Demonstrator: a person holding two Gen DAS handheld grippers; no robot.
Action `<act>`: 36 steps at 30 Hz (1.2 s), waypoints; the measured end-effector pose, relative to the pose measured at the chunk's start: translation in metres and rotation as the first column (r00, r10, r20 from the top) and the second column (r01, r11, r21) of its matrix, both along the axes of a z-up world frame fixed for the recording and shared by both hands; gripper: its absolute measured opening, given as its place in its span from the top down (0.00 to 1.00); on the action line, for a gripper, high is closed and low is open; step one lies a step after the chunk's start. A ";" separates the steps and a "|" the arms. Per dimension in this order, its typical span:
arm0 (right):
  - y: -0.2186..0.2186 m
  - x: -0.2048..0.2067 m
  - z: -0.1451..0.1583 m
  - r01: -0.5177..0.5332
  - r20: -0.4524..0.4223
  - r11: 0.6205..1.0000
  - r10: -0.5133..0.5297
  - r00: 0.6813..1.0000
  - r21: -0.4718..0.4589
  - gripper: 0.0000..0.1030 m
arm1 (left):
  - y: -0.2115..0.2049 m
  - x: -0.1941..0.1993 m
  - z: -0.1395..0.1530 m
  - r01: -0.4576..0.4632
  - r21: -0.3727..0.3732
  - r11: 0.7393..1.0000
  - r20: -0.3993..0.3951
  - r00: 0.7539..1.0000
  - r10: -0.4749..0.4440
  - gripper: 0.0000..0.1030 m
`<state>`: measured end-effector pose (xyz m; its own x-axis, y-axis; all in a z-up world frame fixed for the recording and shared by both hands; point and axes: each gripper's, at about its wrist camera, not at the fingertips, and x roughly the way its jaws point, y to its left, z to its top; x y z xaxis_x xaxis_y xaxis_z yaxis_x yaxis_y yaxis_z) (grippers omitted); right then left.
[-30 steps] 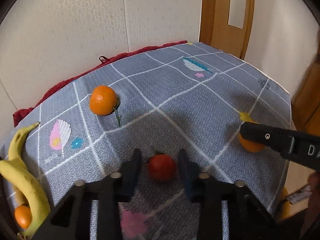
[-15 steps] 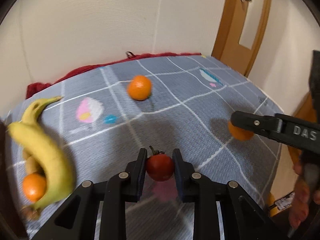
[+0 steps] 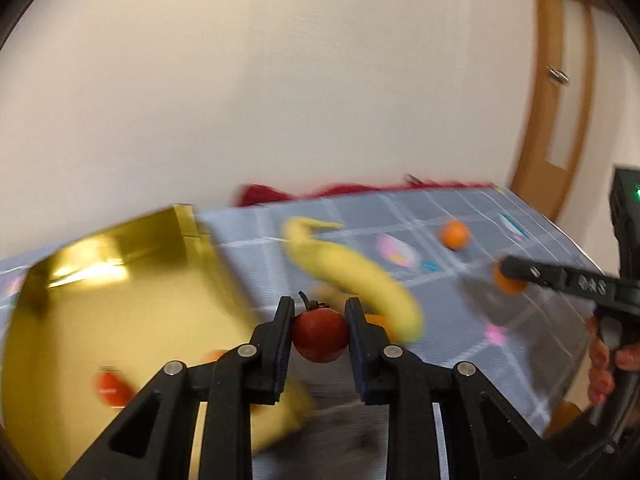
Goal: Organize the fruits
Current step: 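Carry both fruits over the gold tray and open both tools to release them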
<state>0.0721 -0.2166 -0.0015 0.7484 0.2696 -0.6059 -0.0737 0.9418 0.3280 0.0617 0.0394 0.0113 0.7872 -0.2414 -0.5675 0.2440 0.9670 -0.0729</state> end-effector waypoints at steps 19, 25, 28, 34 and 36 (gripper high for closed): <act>0.163 0.005 0.008 -0.368 0.118 0.924 0.379 0.918 -0.103 0.64 | 0.176 -0.002 -0.010 -0.488 -0.104 0.867 -0.091 0.872 0.480 0.75; 0.208 0.011 0.004 -0.443 0.122 0.885 0.460 0.879 -0.146 0.64 | 0.192 -0.004 -0.018 -0.504 -0.048 0.862 -0.102 0.861 0.498 0.75; 0.229 0.012 0.001 -0.473 0.114 0.864 0.494 0.862 -0.173 0.64 | 0.192 -0.002 -0.021 -0.500 -0.022 0.866 -0.109 0.862 0.495 0.75; 0.260 0.017 -0.014 -0.513 0.069 0.834 0.535 0.842 -0.204 0.64 | 0.187 0.001 -0.027 -0.494 0.034 0.869 -0.118 0.861 0.495 0.75; 0.268 0.019 -0.019 -0.517 0.047 0.828 0.538 0.842 -0.217 0.64 | 0.187 0.001 -0.028 -0.495 0.050 0.867 -0.123 0.859 0.497 0.75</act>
<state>0.0915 0.0512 -0.0208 0.5850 0.5299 -0.6140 -0.6002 0.7920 0.1117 0.0627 0.2259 -0.0170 0.7206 0.1720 -0.6717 -0.2790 0.9588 -0.0537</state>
